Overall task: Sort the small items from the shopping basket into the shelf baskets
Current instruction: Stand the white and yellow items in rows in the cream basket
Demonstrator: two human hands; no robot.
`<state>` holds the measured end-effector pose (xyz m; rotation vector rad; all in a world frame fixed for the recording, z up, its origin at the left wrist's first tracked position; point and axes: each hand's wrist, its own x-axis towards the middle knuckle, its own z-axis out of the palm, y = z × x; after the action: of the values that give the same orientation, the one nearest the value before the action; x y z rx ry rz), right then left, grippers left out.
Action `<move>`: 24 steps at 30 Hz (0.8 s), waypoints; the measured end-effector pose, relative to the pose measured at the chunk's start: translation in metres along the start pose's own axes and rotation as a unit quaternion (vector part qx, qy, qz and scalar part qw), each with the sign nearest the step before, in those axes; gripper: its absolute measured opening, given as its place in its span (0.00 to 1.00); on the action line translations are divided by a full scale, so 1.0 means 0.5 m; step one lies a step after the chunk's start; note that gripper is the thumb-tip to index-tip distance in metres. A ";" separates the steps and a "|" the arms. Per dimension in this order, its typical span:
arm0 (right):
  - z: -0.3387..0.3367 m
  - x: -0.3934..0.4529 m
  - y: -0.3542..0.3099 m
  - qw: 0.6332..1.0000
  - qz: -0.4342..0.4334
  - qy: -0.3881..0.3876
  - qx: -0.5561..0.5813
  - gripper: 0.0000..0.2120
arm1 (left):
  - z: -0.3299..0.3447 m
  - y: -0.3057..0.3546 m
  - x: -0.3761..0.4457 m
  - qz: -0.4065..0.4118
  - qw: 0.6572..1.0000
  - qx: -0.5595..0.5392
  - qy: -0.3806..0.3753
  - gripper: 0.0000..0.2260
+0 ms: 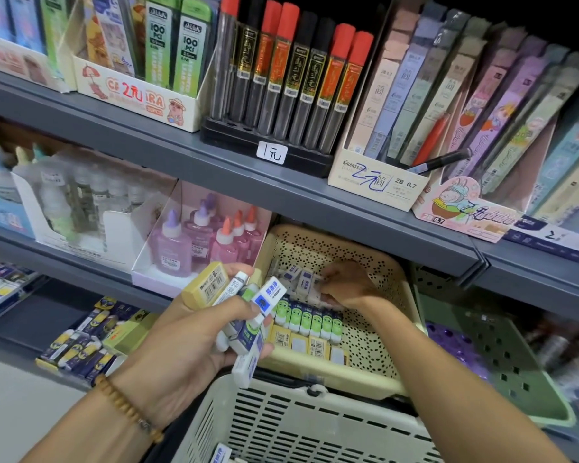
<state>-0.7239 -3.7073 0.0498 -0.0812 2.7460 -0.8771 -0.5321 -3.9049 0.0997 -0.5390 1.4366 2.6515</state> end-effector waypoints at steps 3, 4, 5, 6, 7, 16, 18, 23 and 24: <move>0.006 0.006 -0.014 0.999 -0.039 -0.021 -0.010 0.14 | -0.002 0.001 0.005 0.000 1.000 -0.011 -0.004 0.07; 0.009 0.007 -0.018 0.998 -0.055 -0.028 -0.026 0.15 | -0.003 0.002 0.007 0.010 1.000 -0.015 -0.010 0.08; 0.011 0.007 -0.021 0.996 -0.067 -0.033 -0.042 0.15 | -0.005 0.003 0.008 0.024 0.999 -0.022 -0.020 0.12; 0.011 0.007 -0.023 0.996 -0.072 -0.033 -0.050 0.14 | -0.006 0.005 0.008 0.034 0.999 -0.027 -0.031 0.16; 0.010 0.004 -0.025 0.996 -0.072 -0.027 -0.052 0.13 | -0.006 0.005 0.009 0.040 0.998 -0.032 -0.040 0.18; -0.010 -0.144 -0.109 0.931 -0.118 -0.158 0.307 0.11 | -0.007 -0.003 0.019 0.054 0.995 -0.042 -0.070 0.18; -0.002 -0.169 -0.121 0.915 -0.146 -0.221 0.306 0.05 | -0.004 -0.003 0.019 0.060 0.994 -0.042 -0.076 0.17; -0.005 -0.175 -0.116 0.862 -0.102 -0.218 0.447 0.08 | 0.004 -0.005 0.019 0.069 0.992 -0.062 -0.087 0.21; -0.010 -0.174 -0.107 0.856 -0.092 -0.203 0.466 0.13 | 0.007 -0.005 0.020 0.068 0.992 -0.072 -0.083 0.22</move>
<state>-0.6426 -3.7368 0.1042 -0.3002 1.7086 -1.8814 -0.5416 -3.9018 0.0960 -0.2293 1.2860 2.8439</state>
